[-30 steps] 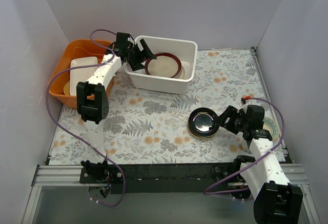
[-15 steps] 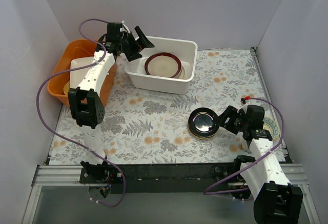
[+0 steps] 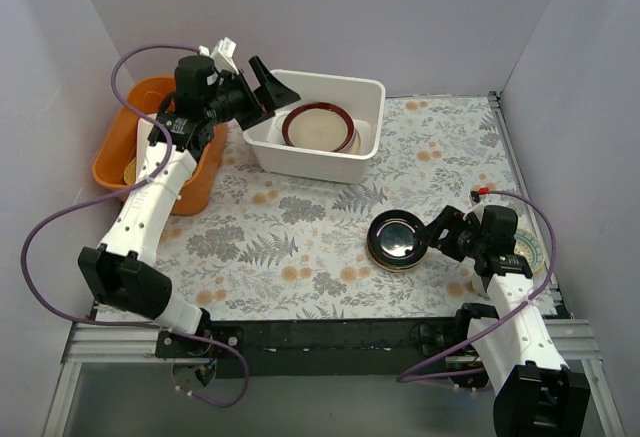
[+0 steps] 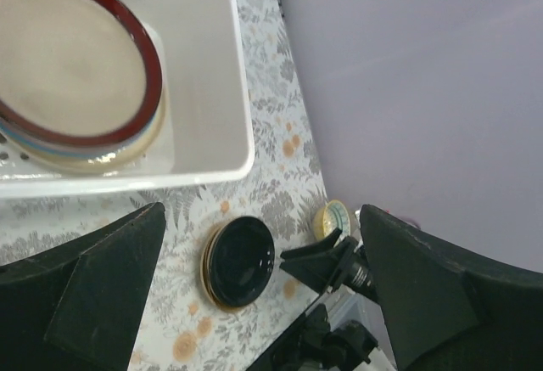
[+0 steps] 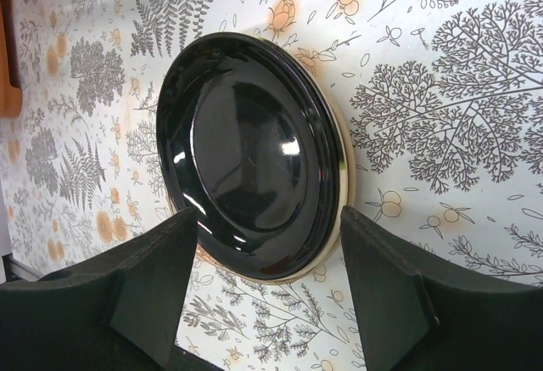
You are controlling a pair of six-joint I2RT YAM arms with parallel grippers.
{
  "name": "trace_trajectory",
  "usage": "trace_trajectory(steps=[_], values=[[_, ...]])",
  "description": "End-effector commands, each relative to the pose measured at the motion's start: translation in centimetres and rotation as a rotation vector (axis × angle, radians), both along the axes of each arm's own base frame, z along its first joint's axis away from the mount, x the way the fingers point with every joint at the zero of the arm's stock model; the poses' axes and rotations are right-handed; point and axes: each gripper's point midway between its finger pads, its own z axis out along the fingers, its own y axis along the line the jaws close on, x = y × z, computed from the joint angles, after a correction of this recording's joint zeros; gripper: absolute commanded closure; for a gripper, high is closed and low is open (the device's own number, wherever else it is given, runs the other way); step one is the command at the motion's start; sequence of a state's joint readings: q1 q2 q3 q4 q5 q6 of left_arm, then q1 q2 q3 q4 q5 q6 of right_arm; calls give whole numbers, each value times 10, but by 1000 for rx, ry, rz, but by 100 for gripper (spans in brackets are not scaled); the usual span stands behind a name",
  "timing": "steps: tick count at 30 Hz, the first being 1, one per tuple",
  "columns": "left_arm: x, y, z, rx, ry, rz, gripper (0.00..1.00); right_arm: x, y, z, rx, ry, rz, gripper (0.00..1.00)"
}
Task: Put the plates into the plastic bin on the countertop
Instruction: Place the plate in the plastic bin, then pick up the plate at the center of the board.
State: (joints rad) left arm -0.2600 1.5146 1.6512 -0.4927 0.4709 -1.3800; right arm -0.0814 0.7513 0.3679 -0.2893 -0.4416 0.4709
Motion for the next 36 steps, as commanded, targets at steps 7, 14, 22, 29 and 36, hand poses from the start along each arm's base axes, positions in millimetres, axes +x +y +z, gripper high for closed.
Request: trace_trajectory(steps=[7,14,22,29,36], values=[[-114,-53,-57,45,93,-94,4,-9,0,-1,-14,-19,8,2],[-155,-76,-128,138,194,-134,5,-12,1,0,3,-2,-5,5],[-166,-102,-163,202,238,-166,5,0,-9,23,-33,-88,-57,6],[-149,-125,-192,300,259,-158,5,-4,-6,20,-18,-46,-50,10],[-133,-137,-214,334,265,-142,14,-7,-6,33,-20,-96,-54,10]])
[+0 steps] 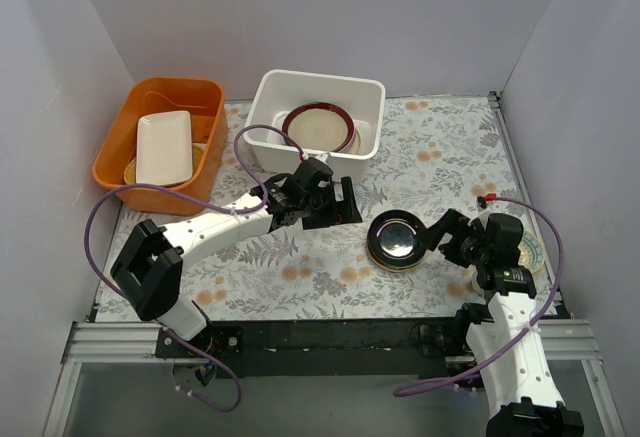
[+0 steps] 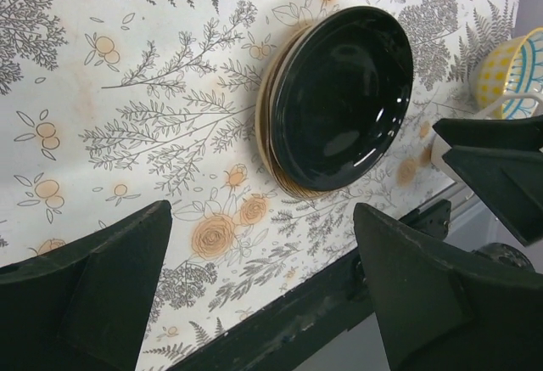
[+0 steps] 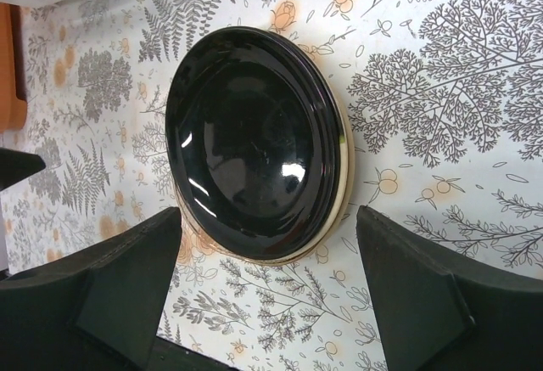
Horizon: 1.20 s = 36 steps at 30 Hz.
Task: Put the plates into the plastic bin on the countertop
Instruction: Pick up the plate at the center of the board.
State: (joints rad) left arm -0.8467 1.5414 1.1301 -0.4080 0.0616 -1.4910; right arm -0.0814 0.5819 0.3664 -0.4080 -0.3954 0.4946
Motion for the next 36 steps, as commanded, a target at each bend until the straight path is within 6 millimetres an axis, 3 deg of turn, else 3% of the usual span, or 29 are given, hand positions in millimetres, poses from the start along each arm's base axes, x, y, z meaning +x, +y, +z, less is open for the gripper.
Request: trace_trajectory(steps=[1,5,9,16,20,36], values=[[20,-13,17,-27,-91,8,14,7,-2,23,-6,-56,-5,10],[24,-25,-5,-6,-60,-26,21,4,0,20,-7,-31,15,10],[28,-41,-9,-34,-48,-59,37,4,-2,18,-20,-32,7,9],[34,-58,-14,-47,-44,-110,50,4,-2,12,-19,-18,14,9],[32,-69,-19,-69,-23,-142,63,5,-2,12,-21,-24,13,9],[26,-79,-61,-29,28,-169,67,4,-2,7,-28,-6,22,9]])
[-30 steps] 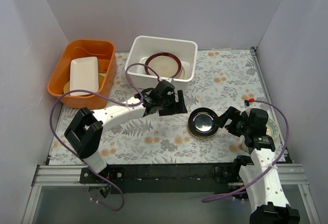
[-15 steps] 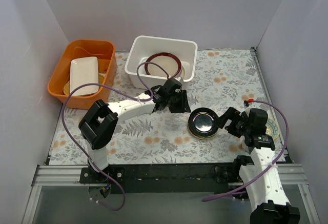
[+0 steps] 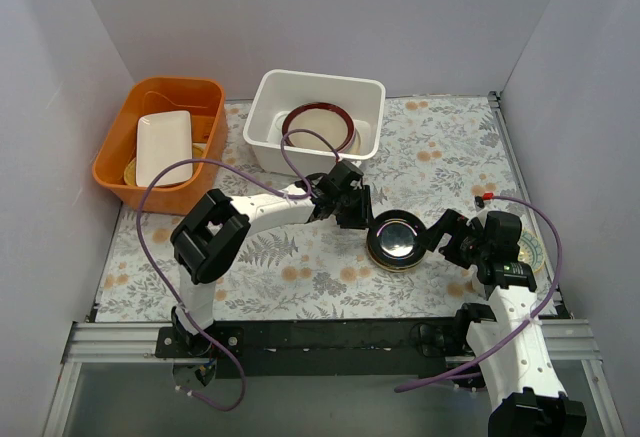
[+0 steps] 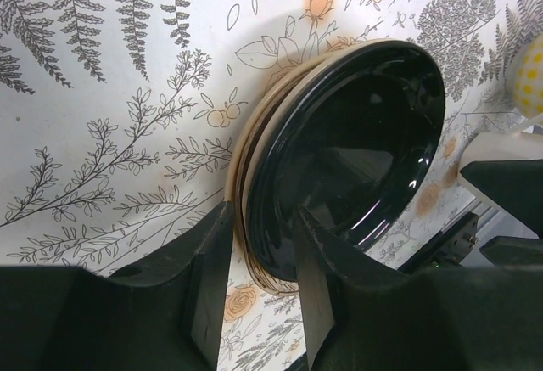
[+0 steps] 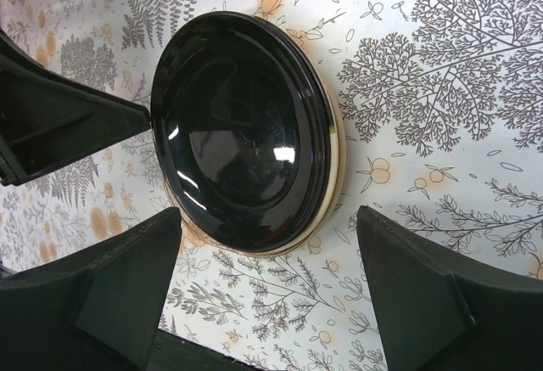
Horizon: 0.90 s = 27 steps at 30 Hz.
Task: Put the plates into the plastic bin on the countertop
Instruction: Pick up the plate at the center of the board.
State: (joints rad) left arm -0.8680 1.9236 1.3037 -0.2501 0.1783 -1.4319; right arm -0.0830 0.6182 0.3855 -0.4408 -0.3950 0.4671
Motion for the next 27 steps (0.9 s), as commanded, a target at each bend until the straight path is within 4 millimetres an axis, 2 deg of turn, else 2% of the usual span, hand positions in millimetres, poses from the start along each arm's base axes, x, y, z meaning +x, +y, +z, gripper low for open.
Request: trace_trajectory(steps=[1,17,23,27], values=[[2,-10,10,-37,-29,-26,68,7,-1,11,-11,-46,8,9],[-2,-20,3,-34,-18,-54,80,7,0,7,-9,-36,16,9],[-2,-20,10,-33,-30,-56,99,7,0,6,-8,-38,14,9],[0,-15,17,-25,-50,-47,100,6,0,5,-5,-39,15,9]])
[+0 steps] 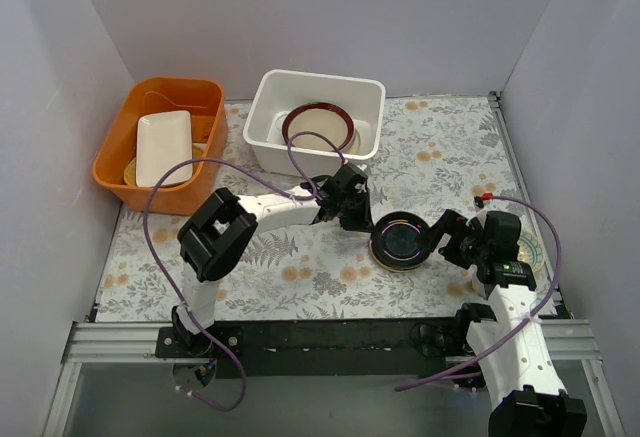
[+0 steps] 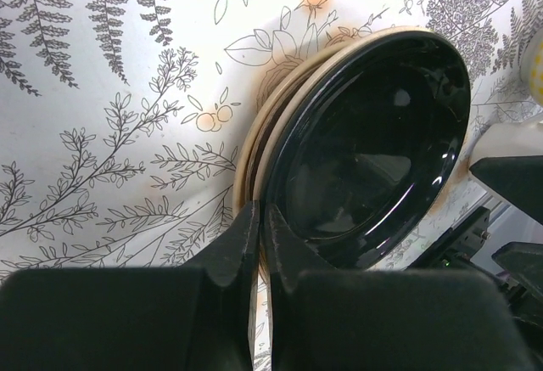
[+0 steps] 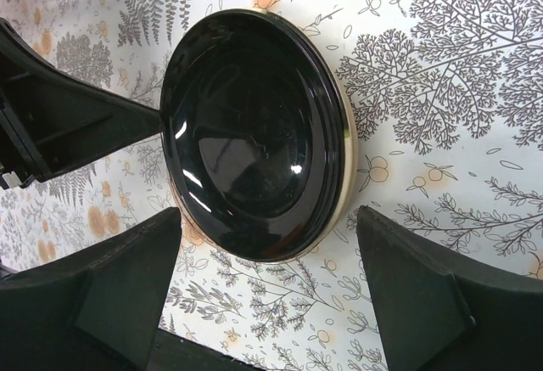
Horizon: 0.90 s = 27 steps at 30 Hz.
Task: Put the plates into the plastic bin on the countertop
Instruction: Pick up the plate at the center of the board.
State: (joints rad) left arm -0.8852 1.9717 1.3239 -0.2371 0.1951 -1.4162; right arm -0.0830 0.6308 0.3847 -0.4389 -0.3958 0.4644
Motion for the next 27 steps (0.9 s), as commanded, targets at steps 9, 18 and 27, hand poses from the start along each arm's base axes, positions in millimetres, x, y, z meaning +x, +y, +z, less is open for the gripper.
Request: trace_trajectory(steps=[9,18,27], values=[[1,8,58,-43,-98,12,100,6,1,3,2,-42,16,9],[-11,25,80,-58,-106,38,100,5,6,-2,32,-37,26,10],[-21,36,65,-25,-72,48,100,8,21,20,104,-145,91,13]])
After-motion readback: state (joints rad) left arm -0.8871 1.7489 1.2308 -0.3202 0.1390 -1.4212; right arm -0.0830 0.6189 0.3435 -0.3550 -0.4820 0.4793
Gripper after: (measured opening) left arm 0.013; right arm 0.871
